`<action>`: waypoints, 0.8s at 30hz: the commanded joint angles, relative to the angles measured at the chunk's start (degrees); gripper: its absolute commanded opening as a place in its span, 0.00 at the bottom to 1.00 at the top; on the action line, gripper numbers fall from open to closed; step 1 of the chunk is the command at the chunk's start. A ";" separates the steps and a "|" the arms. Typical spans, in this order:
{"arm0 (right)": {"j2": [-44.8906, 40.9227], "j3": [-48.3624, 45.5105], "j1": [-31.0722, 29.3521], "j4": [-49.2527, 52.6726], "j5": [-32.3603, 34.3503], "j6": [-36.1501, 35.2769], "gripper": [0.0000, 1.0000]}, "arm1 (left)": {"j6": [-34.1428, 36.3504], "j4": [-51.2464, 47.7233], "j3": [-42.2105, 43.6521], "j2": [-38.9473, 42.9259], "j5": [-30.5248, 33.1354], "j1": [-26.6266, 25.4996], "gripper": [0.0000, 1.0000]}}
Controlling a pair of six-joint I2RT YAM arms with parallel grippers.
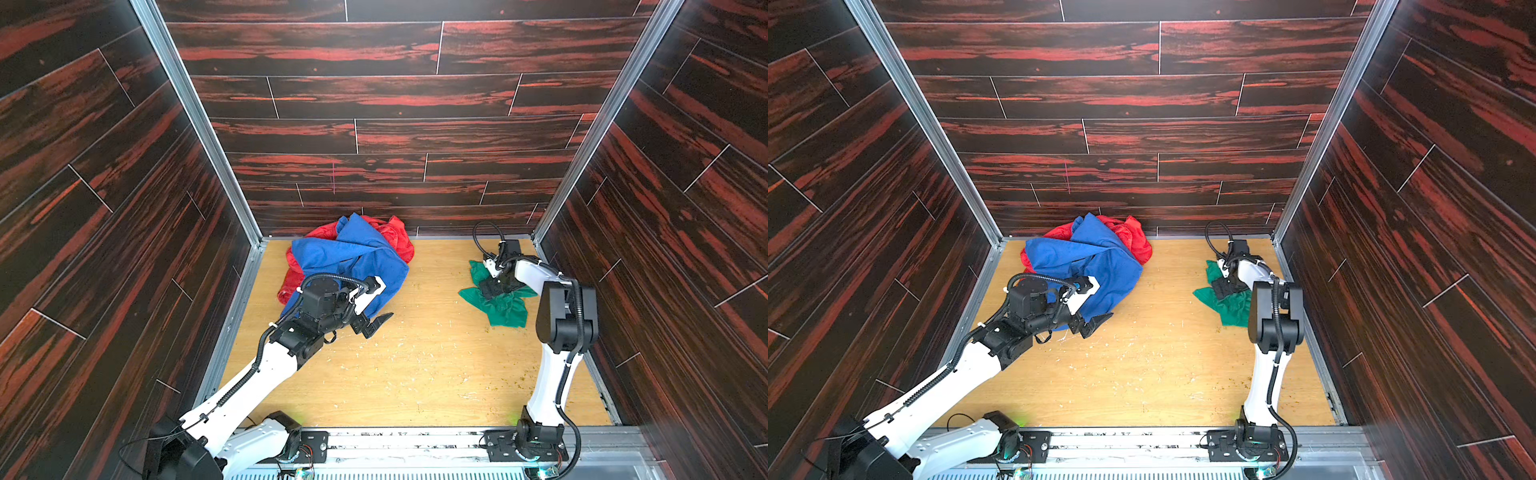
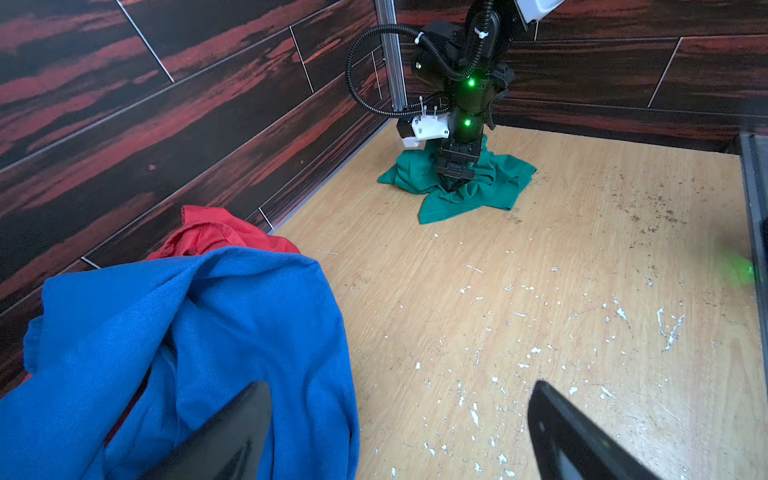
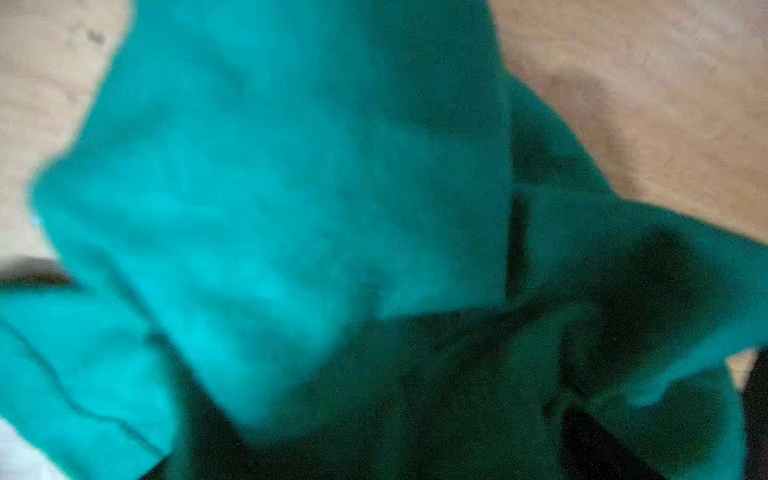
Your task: Pick out a specific cloth from the pile
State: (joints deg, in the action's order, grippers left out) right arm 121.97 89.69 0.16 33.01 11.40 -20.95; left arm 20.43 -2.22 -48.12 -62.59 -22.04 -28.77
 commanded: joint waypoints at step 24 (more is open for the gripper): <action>-21.16 9.03 3.25 2.53 -8.47 14.03 0.00 | 1.20 -1.03 -1.44 1.02 0.25 -0.13 0.99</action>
State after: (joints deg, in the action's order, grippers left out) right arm 105.27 97.19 2.98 36.12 -0.14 -7.68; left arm 20.60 -2.61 -48.12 -62.59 -21.54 -28.77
